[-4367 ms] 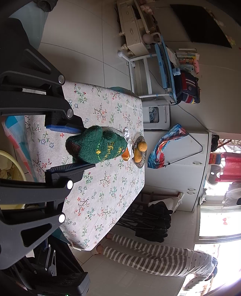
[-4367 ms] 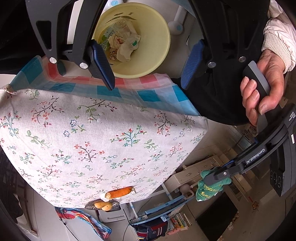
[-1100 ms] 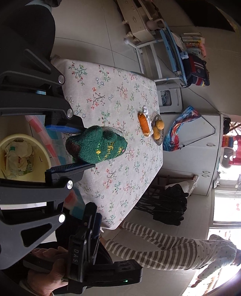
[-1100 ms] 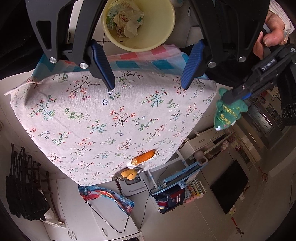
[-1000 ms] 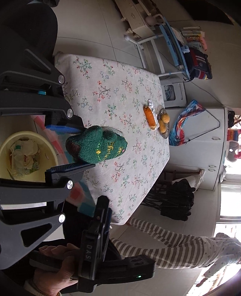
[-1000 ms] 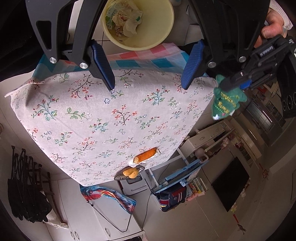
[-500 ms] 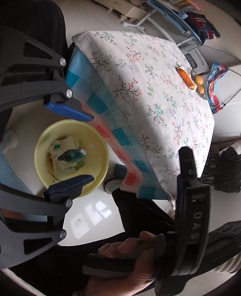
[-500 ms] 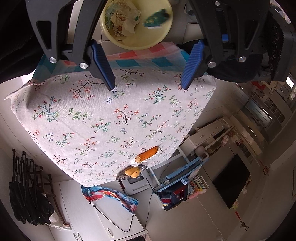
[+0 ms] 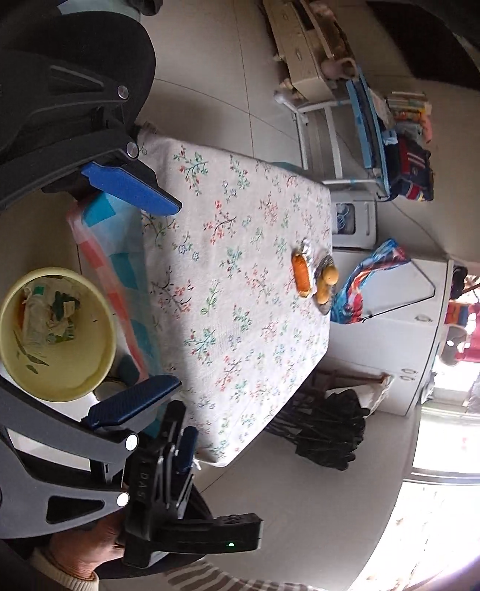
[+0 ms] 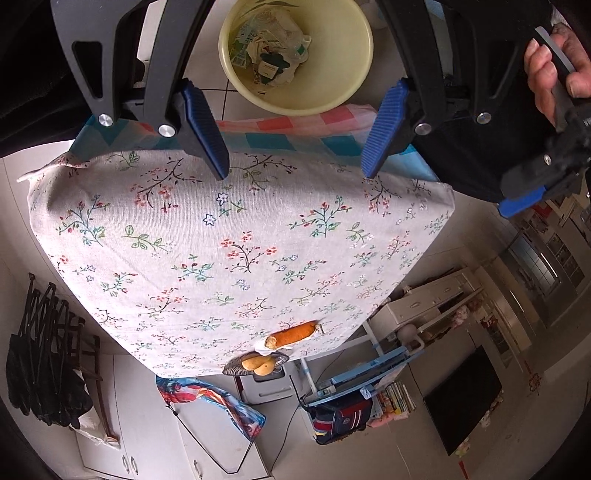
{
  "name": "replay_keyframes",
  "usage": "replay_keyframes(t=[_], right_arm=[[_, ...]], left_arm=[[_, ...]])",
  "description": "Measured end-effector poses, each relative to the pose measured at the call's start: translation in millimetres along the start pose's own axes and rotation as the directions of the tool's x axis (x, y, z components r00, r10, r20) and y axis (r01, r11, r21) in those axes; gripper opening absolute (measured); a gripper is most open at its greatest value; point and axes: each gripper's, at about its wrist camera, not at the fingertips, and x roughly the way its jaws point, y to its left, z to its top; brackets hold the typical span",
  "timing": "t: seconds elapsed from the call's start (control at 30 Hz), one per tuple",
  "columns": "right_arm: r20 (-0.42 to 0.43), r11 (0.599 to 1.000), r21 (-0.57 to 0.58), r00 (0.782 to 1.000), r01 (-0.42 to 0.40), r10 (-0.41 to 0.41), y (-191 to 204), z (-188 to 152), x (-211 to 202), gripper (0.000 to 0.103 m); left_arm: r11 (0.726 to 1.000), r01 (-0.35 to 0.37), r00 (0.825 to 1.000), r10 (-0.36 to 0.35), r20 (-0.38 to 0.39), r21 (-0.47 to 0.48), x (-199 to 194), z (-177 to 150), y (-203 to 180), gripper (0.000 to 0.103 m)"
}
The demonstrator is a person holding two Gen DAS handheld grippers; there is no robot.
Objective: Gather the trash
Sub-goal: 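Move both tools back over the table toward the tissue and orange peel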
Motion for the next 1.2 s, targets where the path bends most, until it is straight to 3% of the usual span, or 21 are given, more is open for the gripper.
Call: replay_keyframes(t=[0.23, 0.47, 0.87, 1.2], right_arm=[[-0.022, 0.997, -0.070, 0.999, 0.025, -0.026, 11, -3, 7, 0.072], [-0.027, 0.994, -0.098, 0.998, 0.048, -0.051, 15, -3, 10, 0.072], [-0.024, 0.990, -0.130, 0.998, 0.058, -0.061, 22, -4, 13, 0.072], [0.044, 0.997, -0.070, 0.999, 0.018, -0.015, 13, 2, -3, 0.075]], left_arm=[[0.995, -0.040, 0.994, 0.048, 0.095, -0.089, -10, 5, 19, 0.088], [0.996, -0.082, 0.982, 0.088, 0.166, -0.043, -19, 6, 9, 0.096], [0.992, -0.096, 0.977, 0.109, 0.184, -0.082, -21, 6, 18, 0.096], [0.989, -0.085, 0.981, 0.105, 0.161, -0.125, -16, 3, 28, 0.096]])
